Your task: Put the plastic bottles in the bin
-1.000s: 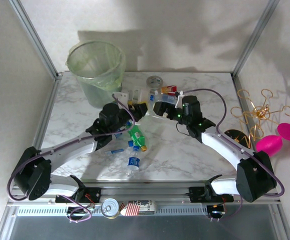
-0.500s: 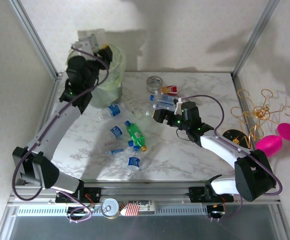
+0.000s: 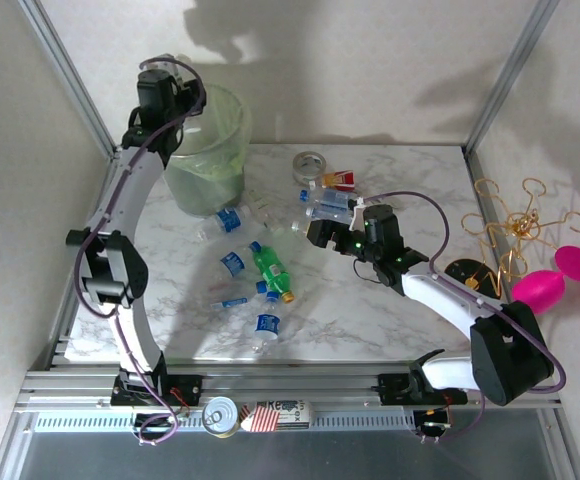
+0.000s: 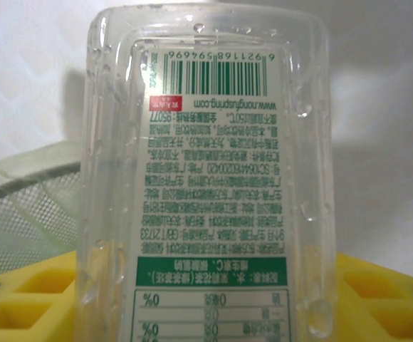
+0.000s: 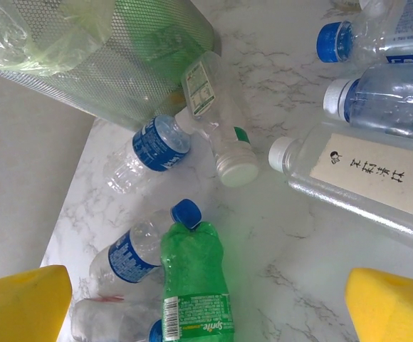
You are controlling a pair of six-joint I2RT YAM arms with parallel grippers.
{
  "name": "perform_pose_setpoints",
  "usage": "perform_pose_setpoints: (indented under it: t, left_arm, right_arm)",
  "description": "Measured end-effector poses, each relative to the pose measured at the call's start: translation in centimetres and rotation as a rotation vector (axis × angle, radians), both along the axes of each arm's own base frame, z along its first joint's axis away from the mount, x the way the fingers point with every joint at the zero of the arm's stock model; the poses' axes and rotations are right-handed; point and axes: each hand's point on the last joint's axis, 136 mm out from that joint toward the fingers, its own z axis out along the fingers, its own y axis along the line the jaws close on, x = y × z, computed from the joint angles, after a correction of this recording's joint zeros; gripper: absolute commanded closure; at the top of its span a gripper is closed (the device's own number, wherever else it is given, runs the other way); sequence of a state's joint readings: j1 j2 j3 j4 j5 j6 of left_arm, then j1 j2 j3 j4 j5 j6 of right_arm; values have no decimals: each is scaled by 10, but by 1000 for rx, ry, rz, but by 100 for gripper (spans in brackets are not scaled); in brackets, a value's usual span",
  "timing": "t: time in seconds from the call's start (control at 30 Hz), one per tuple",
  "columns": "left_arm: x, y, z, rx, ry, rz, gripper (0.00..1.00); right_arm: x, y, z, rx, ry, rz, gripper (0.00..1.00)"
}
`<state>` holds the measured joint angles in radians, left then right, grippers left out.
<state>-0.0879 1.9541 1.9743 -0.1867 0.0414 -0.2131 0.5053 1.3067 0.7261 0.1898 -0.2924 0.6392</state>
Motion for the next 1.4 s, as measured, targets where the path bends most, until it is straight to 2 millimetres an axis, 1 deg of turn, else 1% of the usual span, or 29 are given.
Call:
perform_pose_setpoints:
  t: [0.07, 0.1, 0.13, 0.33, 0.4, 0.47, 0.5, 0.57, 0.63, 0.73, 0.8, 0.87, 0.9, 0.97, 1.03, 1.13, 1.33, 1.4]
  left_arm:
    - [4, 3, -17, 4, 44, 5, 50]
    - [4, 3, -25, 6, 69, 5, 47]
    - [4, 3, -32, 7, 87, 6, 41]
    - [3, 3, -43, -24, 109, 16, 13]
    - [0, 3, -48, -35, 119, 21, 8]
    - [-4, 3, -47, -42, 120, 23, 2]
    - [-6, 3, -45, -47, 115, 24, 0]
    - [-13, 2, -34, -53, 92, 21, 0]
    - [-24, 0, -18, -57, 60, 15, 1]
    - [-47, -10, 10, -73, -14, -7, 0]
    - [-70, -23, 30, -90, -76, -37, 0]
    - [-93, -38, 43, -114, -132, -72, 1]
    - [-107, -46, 48, -131, -164, -94, 0]
    - [-132, -61, 51, -169, -211, -138, 1]
    - [-153, -74, 46, -209, -246, -179, 0]
    - [-180, -91, 22, -270, -262, -227, 0]
    - [-217, -121, -49, -358, -191, -282, 0]
    - [-226, -129, -68, -378, -161, -294, 0]
  right_arm:
    - [0, 0, 1, 1, -1, 0, 1]
    - [-1, 0, 1, 1, -1, 0, 1]
    - [-1, -1, 1, 0, 0, 0, 1]
    - [-4, -2, -3, -8, 12, 0, 1]
    - [-4, -2, -4, -12, 12, 2, 1]
    - [-4, -3, -4, -20, 5, 3, 1]
    - [-3, -3, -4, -26, 1, 3, 1]
    - [-3, -5, -6, -40, -4, 1, 1]
    - [-1, -7, -7, -61, -17, -8, 1]
    - [5, -13, -8, -105, -48, -33, 1]
    - [13, -17, -7, -155, -69, -54, 1]
    - [24, -19, -3, -200, -90, -75, 1]
    - [30, -20, 0, -224, -101, -86, 1]
    - [43, -21, 3, -267, -125, -104, 1]
    - [50, -21, 4, -306, -148, -103, 1]
    - [58, -21, -4, -374, -163, -79, 1]
    - [78, -20, -32, -548, -162, -19, 1]
    - [85, -20, -41, -605, -161, 2, 1]
